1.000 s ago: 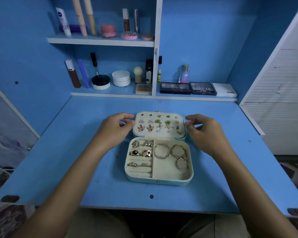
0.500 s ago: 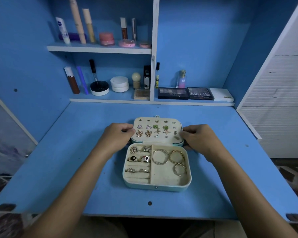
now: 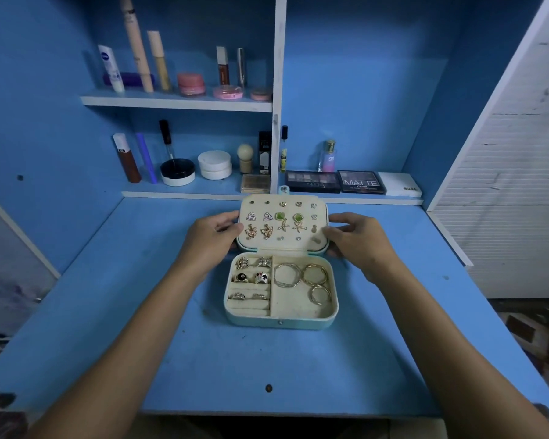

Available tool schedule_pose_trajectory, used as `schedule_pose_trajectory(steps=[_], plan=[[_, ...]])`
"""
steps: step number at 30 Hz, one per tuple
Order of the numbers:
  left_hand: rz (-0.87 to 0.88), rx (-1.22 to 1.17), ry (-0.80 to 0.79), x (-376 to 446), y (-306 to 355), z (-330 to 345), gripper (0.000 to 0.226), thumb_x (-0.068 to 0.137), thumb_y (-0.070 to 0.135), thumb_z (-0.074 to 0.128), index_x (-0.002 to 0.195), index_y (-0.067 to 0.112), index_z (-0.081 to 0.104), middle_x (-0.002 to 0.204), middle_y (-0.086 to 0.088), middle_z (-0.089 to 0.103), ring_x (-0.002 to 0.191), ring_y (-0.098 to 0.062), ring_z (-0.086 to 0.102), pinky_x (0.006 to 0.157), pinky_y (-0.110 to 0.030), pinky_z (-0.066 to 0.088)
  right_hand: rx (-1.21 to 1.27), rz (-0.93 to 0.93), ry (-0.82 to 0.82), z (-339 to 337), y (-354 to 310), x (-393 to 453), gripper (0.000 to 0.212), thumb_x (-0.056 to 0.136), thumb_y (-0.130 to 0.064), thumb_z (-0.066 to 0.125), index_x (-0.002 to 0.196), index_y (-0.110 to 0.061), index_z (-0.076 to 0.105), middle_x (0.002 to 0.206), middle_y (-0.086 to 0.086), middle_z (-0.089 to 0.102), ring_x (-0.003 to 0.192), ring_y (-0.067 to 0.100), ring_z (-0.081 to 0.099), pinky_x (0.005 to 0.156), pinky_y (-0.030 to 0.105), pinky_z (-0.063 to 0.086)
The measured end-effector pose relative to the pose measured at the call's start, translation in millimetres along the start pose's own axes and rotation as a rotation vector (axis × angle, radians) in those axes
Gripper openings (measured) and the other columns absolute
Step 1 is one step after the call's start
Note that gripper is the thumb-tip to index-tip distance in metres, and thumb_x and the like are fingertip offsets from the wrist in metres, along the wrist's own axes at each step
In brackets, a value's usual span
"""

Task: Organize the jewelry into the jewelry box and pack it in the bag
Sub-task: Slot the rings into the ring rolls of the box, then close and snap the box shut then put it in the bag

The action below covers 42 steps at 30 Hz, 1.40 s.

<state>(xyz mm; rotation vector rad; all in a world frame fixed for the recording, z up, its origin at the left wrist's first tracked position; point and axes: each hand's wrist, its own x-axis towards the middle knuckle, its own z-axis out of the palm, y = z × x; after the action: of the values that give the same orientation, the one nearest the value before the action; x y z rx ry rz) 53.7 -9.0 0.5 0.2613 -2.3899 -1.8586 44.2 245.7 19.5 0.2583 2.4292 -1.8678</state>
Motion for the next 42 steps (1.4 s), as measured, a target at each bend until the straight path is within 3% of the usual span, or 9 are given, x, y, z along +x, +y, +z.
schedule_pose_trajectory(steps=[3,6,9,14,17,25,36,39,42], plan=[[0.034,-0.013,0.005,4,4,1,0.032,0.094,0.011,0.064,0.125,0.02,0.065,0.104,0.006,0.074,0.096,-0.011,0.07,0.083,-0.029,0.057,0.034,-0.036,-0.004,-3,-3,2,0.023,0.093,-0.012,0.068,0.115,-0.014,0.065,0.095,0.006,0.075,0.074,0.017,0.073,0.06,0.023,0.058],[0.074,-0.017,0.0,4,7,-1,0.032,0.094,0.009,0.064,0.125,0.017,0.062,0.105,0.001,0.072,0.092,-0.01,0.069,0.071,-0.019,0.054,0.061,-0.079,-0.014,-7,-2,0,0.02,0.093,-0.012,0.069,0.112,-0.018,0.064,0.097,0.006,0.075,0.078,0.018,0.072,0.06,0.021,0.056],[0.127,-0.006,-0.003,1,8,-4,0.034,0.093,0.008,0.065,0.124,0.019,0.059,0.109,-0.002,0.071,0.095,-0.01,0.068,0.069,-0.02,0.054,0.057,-0.134,-0.018,-9,1,-4,0.027,0.092,-0.014,0.07,0.118,-0.018,0.065,0.102,0.003,0.074,0.092,0.02,0.071,0.062,0.021,0.057],[0.23,0.034,-0.031,-6,12,-12,0.042,0.092,0.008,0.067,0.129,0.025,0.058,0.107,0.005,0.07,0.089,-0.008,0.068,0.082,-0.034,0.057,0.021,-0.243,-0.029,-14,0,-15,0.035,0.092,-0.011,0.068,0.126,-0.018,0.066,0.101,-0.001,0.073,0.084,0.011,0.071,0.073,0.033,0.062],[0.306,0.1,-0.046,-14,15,-17,0.042,0.091,0.012,0.068,0.123,0.037,0.06,0.105,0.017,0.07,0.092,-0.005,0.067,0.088,-0.03,0.053,-0.027,-0.315,-0.023,-16,3,-21,0.034,0.091,-0.01,0.068,0.123,-0.024,0.068,0.1,-0.005,0.072,0.081,0.012,0.069,0.074,0.04,0.062],[0.449,0.216,-0.056,-44,15,-29,0.039,0.089,0.007,0.069,0.107,0.041,0.061,0.102,0.026,0.068,0.103,0.003,0.063,0.076,-0.012,0.052,-0.18,-0.585,0.017,-20,20,-41,0.036,0.089,-0.005,0.069,0.112,-0.034,0.067,0.106,-0.013,0.07,0.093,0.004,0.067,0.072,0.016,0.055],[0.711,0.4,-0.058,-73,-29,-36,0.048,0.072,-0.012,0.075,0.106,0.021,0.066,0.119,0.019,0.063,0.114,-0.006,0.061,0.093,-0.028,0.051,-0.378,-0.915,0.051,-25,58,-60,0.037,0.079,0.01,0.074,0.107,-0.015,0.072,0.115,-0.008,0.068,0.11,0.006,0.064,0.087,0.024,0.055],[0.731,0.442,-0.05,-78,-33,-36,0.044,0.076,-0.003,0.071,0.108,0.026,0.064,0.124,0.021,0.06,0.117,-0.004,0.059,0.095,-0.028,0.05,-0.424,-0.942,0.064,-25,64,-60,0.043,0.078,0.017,0.068,0.106,-0.014,0.073,0.117,-0.007,0.067,0.112,0.004,0.063,0.09,0.028,0.055],[0.745,0.503,-0.055,-83,-34,-36,0.038,0.079,0.006,0.064,0.11,0.027,0.063,0.127,0.023,0.056,0.116,0.0,0.057,0.096,-0.022,0.047,-0.441,-0.955,0.071,-24,68,-62,0.047,0.074,0.019,0.067,0.106,-0.014,0.073,0.12,-0.006,0.066,0.114,0.002,0.061,0.096,0.021,0.05]])
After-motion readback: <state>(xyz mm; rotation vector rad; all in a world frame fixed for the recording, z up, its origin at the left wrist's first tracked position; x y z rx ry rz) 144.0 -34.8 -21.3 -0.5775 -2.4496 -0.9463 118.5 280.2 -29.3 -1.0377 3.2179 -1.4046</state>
